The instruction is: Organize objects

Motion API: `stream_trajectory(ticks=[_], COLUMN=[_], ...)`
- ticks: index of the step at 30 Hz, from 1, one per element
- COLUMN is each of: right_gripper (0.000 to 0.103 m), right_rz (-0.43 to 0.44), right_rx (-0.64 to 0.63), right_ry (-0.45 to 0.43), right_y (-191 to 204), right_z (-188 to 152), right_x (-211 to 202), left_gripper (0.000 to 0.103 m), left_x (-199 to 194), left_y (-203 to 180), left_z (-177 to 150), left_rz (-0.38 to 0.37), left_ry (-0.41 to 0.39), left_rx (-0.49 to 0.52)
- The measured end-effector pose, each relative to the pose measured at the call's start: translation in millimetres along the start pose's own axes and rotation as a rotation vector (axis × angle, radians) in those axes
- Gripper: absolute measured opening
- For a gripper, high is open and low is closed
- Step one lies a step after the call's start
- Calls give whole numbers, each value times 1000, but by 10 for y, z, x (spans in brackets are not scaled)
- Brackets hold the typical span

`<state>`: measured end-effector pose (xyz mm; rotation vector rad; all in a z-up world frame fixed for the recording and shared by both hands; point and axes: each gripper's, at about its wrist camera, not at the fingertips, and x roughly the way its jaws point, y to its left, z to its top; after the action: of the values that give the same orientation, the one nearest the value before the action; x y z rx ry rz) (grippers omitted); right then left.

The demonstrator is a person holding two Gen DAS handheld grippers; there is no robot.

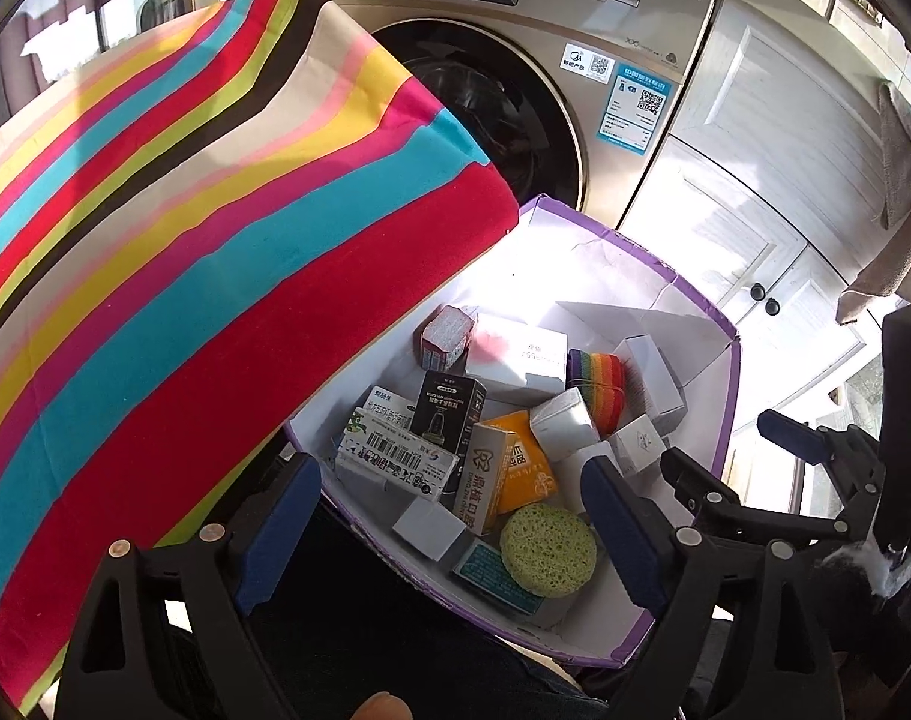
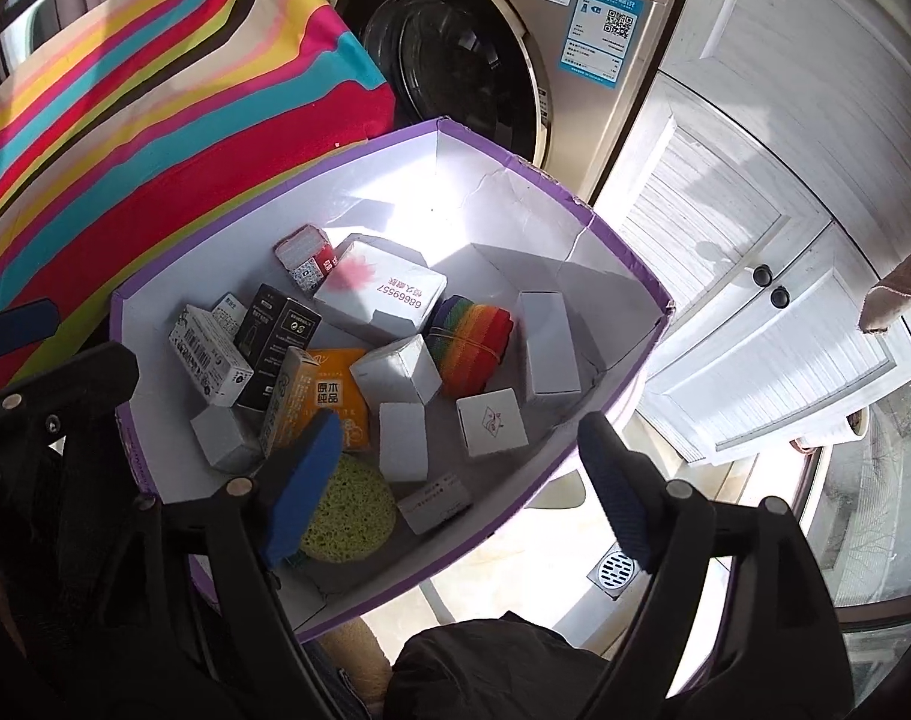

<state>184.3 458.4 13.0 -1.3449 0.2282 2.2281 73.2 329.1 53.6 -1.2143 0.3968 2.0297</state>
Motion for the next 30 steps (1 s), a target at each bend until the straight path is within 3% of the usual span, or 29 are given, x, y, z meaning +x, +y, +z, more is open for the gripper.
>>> stream_trajectory(ticks=[8, 17, 21, 30], right_gripper=[83, 83, 83, 83], right_rz=[37, 35, 28, 27], right_rx=[49, 59, 55, 62], right_ry=[8, 9, 11, 11], right_y=[-27, -35, -47, -182], right_z=[21, 31, 49, 182], right_x=[26, 47, 59, 197], left_gripper=[89, 89, 103, 103], left_x=[34, 81, 82, 273], left_y=[6, 18, 4, 121], left_z=[2, -3, 20, 139], left_rz=[-45, -14, -16, 17], left_ry=[35, 56, 56, 59], left_rx=[-14, -6, 10, 15])
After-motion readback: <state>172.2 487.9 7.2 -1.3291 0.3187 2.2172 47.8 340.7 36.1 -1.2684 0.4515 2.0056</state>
